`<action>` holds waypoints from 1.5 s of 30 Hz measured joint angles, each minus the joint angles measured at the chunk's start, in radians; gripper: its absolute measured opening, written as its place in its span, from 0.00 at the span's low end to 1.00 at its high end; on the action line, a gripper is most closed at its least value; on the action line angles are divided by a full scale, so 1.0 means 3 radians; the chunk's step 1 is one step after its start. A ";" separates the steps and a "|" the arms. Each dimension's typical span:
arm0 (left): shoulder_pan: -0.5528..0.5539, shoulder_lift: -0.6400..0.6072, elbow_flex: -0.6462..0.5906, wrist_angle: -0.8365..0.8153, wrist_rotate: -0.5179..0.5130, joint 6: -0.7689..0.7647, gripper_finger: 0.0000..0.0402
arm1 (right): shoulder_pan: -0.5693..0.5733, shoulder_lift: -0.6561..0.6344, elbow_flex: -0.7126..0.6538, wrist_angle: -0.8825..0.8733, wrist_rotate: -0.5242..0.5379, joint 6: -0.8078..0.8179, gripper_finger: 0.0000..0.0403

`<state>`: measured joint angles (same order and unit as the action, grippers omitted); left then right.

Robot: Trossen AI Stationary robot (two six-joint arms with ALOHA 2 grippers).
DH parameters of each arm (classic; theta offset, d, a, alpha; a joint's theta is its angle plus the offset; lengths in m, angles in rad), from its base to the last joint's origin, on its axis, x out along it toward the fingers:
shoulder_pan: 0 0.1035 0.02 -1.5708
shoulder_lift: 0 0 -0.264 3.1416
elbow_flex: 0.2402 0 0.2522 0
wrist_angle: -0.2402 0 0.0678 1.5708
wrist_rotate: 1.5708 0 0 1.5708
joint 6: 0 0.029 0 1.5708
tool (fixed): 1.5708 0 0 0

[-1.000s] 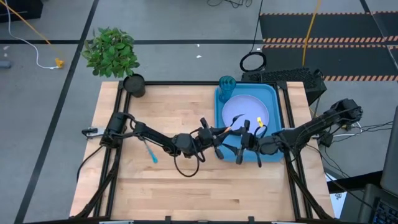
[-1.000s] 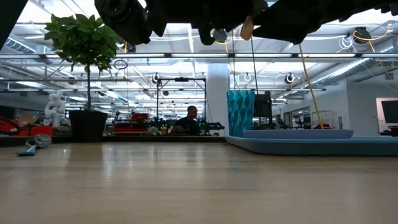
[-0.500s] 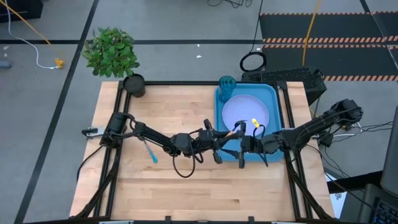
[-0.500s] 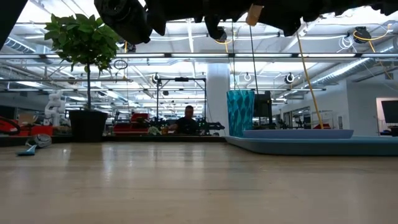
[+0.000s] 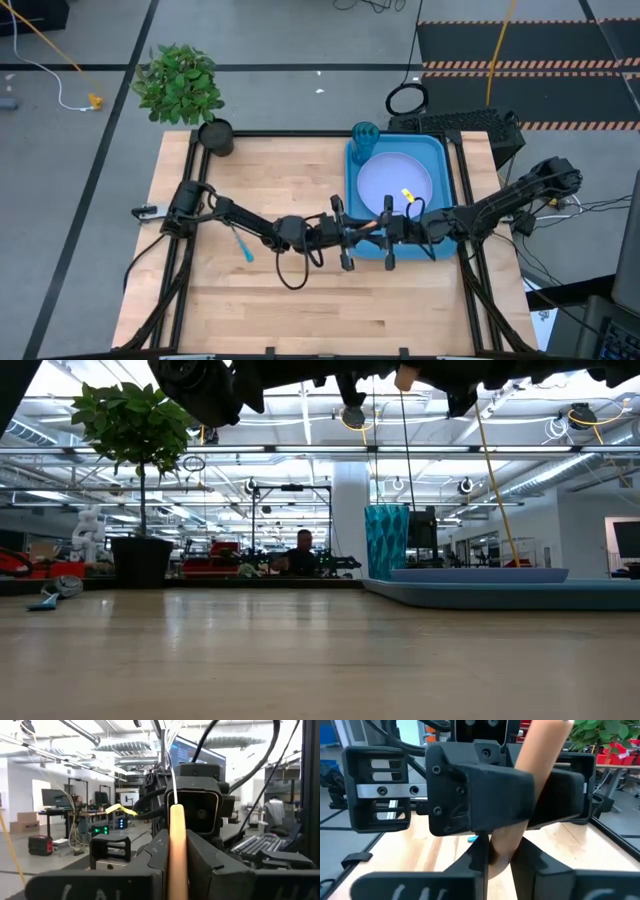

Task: Pick and place plate/cup/fork/spoon on tray
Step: Put the brown fork on the blue table tray under the purple plate

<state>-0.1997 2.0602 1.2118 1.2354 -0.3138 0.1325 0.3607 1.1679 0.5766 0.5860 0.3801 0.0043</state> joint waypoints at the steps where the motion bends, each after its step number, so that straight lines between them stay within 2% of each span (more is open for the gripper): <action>1: -0.0003 0.0000 0.0000 -0.0004 -0.0006 0.0042 0.11 | 0.0000 0.0000 0.0000 -0.0008 -0.0001 -0.0017 0.09; 4: -0.0025 0.0000 0.0001 -0.0014 -0.0107 0.0161 0.14 | -0.0003 -0.0042 0.0001 -0.0090 0.0002 -0.0049 0.09; 11: -0.0081 -0.0051 0.0000 -0.0116 -0.0399 0.0228 0.29 | -0.0009 -0.0288 0.0006 -0.0594 0.0031 -0.0087 0.09; 15: -0.0077 -0.0232 -0.0004 -0.0572 -0.0411 0.0159 0.36 | -0.0009 -0.0413 0.0011 -0.0913 -0.0009 -0.0062 0.09; 17: -0.0070 -0.0345 -0.0004 -0.0881 -0.0365 0.0110 0.37 | -0.0033 -0.0446 0.0013 -0.1030 -0.0174 -0.0052 0.09; 22: -0.0029 -0.0545 -0.0005 -0.1481 -0.0072 -0.0030 0.37 | -0.0154 -0.0438 0.0013 -0.1198 -0.0688 0.0129 0.09; 29: 0.0041 -0.0670 0.0000 -0.1755 0.0351 -0.0128 0.37 | -0.0290 -0.0423 0.0004 -0.1437 -0.1425 0.0300 0.09; 33: 0.0101 -0.0669 0.0000 -0.1791 0.0547 -0.0163 0.37 | -0.0325 -0.0408 0.0004 -0.1562 -0.1476 0.0294 0.09; 39: 0.0201 -0.0645 0.0000 -0.1991 0.1006 -0.0256 0.37 | -0.0391 -0.0232 0.0004 -0.1631 -0.1947 0.0298 0.11; 45: 0.0243 -0.0490 0.0000 -0.1915 0.1529 -0.0240 0.37 | -0.0459 0.0012 0.0004 -0.1596 -0.2103 0.0261 0.09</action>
<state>-0.1268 1.9130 1.2118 0.6609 0.1448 0.0606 0.2229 1.1714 0.5777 0.1072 -0.2510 0.0826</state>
